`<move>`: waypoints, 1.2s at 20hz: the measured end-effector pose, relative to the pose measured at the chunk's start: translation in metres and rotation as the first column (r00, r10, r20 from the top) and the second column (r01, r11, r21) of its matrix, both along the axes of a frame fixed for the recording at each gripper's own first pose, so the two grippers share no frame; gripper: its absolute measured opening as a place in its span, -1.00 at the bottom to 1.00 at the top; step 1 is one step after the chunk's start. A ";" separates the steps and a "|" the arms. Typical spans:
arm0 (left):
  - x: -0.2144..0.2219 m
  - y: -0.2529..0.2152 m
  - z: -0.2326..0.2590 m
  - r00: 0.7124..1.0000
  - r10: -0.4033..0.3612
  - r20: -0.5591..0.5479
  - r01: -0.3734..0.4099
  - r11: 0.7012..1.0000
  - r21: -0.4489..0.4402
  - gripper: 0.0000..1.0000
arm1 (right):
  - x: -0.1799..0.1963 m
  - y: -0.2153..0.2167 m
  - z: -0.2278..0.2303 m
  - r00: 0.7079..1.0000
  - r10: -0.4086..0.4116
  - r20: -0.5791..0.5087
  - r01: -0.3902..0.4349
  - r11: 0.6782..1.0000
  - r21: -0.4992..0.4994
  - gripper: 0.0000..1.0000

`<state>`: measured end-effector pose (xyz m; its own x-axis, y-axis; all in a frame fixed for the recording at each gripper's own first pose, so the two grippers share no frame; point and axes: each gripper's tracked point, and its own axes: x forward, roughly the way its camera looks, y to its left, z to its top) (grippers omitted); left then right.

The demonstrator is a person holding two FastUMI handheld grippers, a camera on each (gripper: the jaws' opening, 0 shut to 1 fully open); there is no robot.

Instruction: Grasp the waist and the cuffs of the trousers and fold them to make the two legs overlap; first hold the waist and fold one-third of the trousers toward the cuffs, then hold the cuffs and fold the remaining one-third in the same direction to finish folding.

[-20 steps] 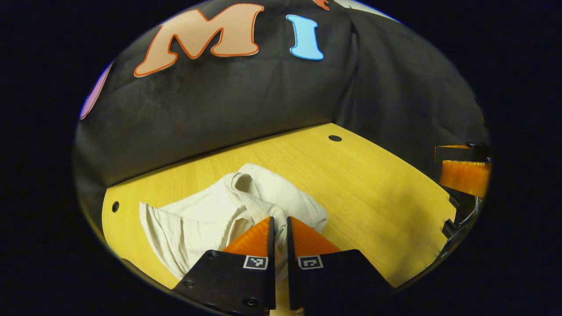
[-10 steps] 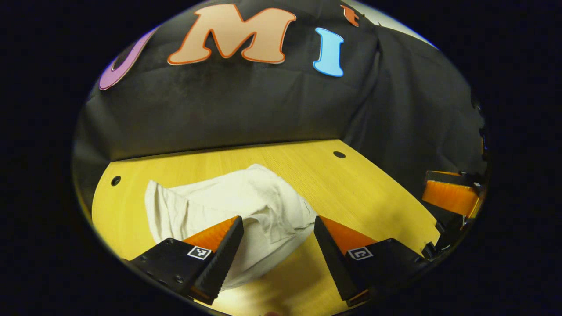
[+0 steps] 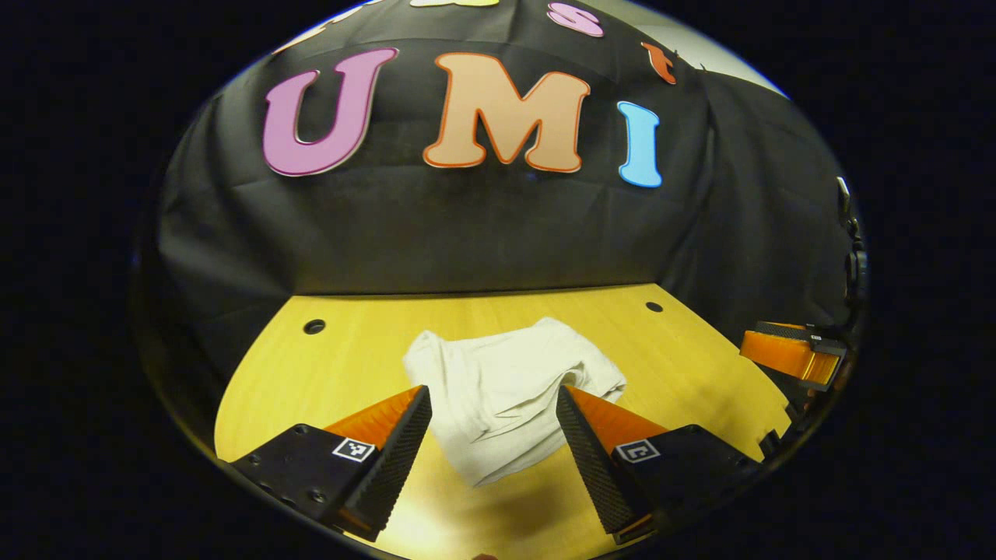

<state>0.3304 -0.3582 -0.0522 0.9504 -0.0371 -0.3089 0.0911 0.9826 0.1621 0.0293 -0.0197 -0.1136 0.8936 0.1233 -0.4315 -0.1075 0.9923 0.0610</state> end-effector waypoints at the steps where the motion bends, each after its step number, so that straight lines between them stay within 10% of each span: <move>1: -0.005 0.006 0.002 1.000 0.018 0.006 -0.018 1.000 -0.005 0.92 | -0.003 0.003 0.000 1.000 -0.004 0.001 0.004 1.000 0.002 0.94; 24: -0.046 0.031 -0.029 0.993 -0.056 -0.103 0.051 0.997 -0.049 0.92 | -0.041 0.002 0.025 0.991 -0.121 0.058 0.123 0.992 -0.032 0.94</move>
